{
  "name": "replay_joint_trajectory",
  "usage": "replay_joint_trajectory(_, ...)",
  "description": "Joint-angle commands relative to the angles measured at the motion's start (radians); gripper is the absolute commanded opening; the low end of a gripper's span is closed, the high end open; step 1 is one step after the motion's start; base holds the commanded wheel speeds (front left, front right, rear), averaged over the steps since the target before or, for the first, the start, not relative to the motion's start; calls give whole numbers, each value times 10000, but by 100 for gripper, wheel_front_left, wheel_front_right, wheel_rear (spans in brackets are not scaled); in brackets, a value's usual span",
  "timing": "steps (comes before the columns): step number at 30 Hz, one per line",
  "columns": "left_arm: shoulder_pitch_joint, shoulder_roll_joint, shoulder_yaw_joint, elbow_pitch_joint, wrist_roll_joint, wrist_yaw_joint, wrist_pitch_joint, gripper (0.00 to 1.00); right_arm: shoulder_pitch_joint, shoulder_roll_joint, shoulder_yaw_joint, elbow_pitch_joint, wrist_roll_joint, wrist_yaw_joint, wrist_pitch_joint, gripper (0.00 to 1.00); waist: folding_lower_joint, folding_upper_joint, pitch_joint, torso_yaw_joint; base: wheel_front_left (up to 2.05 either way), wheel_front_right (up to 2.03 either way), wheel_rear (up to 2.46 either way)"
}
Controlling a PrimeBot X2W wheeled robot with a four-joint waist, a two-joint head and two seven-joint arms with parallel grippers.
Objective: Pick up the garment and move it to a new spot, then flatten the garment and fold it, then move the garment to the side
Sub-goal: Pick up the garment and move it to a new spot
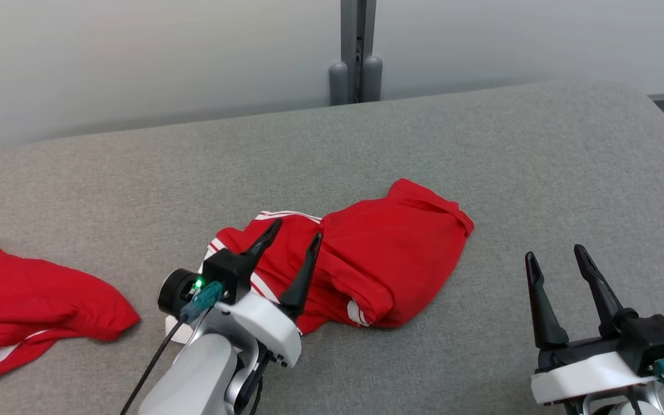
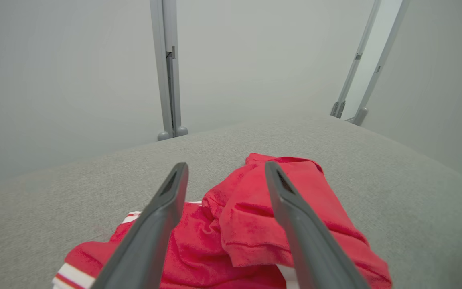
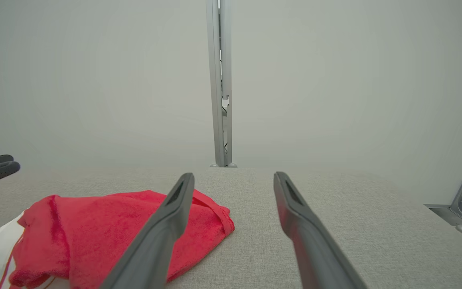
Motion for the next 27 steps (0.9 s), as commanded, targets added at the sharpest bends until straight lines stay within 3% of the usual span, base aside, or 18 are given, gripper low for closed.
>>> replay_joint_trajectory(1, 473, 132, 154, -437, 192, 174, -47, 100, 133, -44, -85, -65, -125, 1, -53, 100, 0, 0, -321, 255, 0, 0, 0)
replay_joint_trajectory(8, 3163, 625, 1443, -2854, 976, 1018, -51, 100, 529, -43, -414, -163, -400, 1, -53, 100, 0, 0, -723, 547, 0, 0, 0)
replay_joint_trajectory(11, 4105, 669, 2173, -3539, 1206, 1119, -54, 100, 703, -70, -511, -119, -486, 1, -53, 100, 0, 0, -773, 658, 0, 0, 0)
replay_joint_trajectory(17, 5234, 558, 3231, -4199, 1565, 839, -55, 100, 950, -80, -801, 8, -549, 1, -53, 100, 0, 0, -874, 893, 0, 0, 0)
replay_joint_trajectory(27, 6064, 63, 4626, -4490, 2312, -36, -56, 100, 1344, -50, -1126, 56, -633, 1, -53, 100, 0, 0, -1036, 1025, 0, 0, 0)
